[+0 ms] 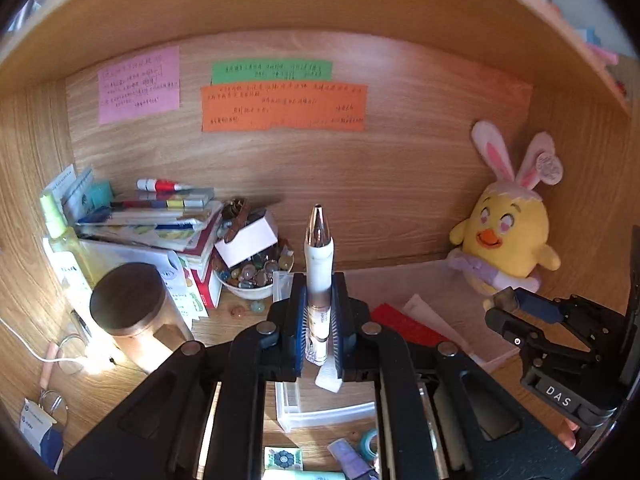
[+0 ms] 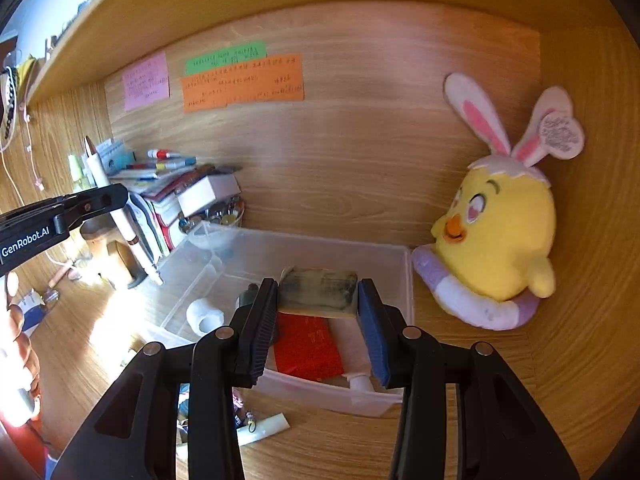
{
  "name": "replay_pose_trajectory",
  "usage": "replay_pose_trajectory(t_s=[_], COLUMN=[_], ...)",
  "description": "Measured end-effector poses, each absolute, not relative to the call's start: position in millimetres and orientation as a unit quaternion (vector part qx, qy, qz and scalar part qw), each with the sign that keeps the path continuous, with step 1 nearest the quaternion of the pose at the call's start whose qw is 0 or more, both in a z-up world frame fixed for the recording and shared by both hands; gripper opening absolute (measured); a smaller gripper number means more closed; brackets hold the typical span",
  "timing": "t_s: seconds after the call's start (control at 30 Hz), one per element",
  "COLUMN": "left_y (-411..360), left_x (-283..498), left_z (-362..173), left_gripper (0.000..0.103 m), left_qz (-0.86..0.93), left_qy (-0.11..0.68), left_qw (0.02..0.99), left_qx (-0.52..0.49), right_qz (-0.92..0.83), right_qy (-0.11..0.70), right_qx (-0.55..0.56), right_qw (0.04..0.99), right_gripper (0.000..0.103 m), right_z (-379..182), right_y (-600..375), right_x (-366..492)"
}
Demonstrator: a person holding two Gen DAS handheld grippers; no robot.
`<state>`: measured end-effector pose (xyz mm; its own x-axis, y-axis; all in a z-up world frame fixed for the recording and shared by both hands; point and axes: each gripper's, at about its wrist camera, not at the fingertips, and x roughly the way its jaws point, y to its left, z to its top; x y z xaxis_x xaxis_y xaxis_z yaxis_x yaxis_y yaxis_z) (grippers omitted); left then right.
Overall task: Organize objects
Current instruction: 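Carry pen and eraser into the clear box and release both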
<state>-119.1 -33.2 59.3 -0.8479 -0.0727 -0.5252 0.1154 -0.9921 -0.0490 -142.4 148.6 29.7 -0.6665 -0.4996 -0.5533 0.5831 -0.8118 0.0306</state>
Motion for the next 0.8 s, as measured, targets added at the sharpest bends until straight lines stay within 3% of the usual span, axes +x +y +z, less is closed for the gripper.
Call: replay_pose_trajectory(t_s=[0.37, 0.8], left_y=[-34.5, -17.0], left_x=[-153.6, -162.8], left_z=[12.3, -3.8], left_gripper=[0.010, 0.011], left_qz=[-0.940, -0.936], left_qy=[0.021, 0.004], left_qw=[0.045, 0.023], left_qx=[0.338, 0.352], right_qz=[-0.890, -0.883], right_qy=[0.091, 0.104], right_qx=[0.336, 0.362], right_qw=[0.295, 0.281], right_gripper=[0.037, 0.038], right_z=[-13.1, -28.2], right_y=[134.2, 130.4], right_x=[-168.3, -179.4])
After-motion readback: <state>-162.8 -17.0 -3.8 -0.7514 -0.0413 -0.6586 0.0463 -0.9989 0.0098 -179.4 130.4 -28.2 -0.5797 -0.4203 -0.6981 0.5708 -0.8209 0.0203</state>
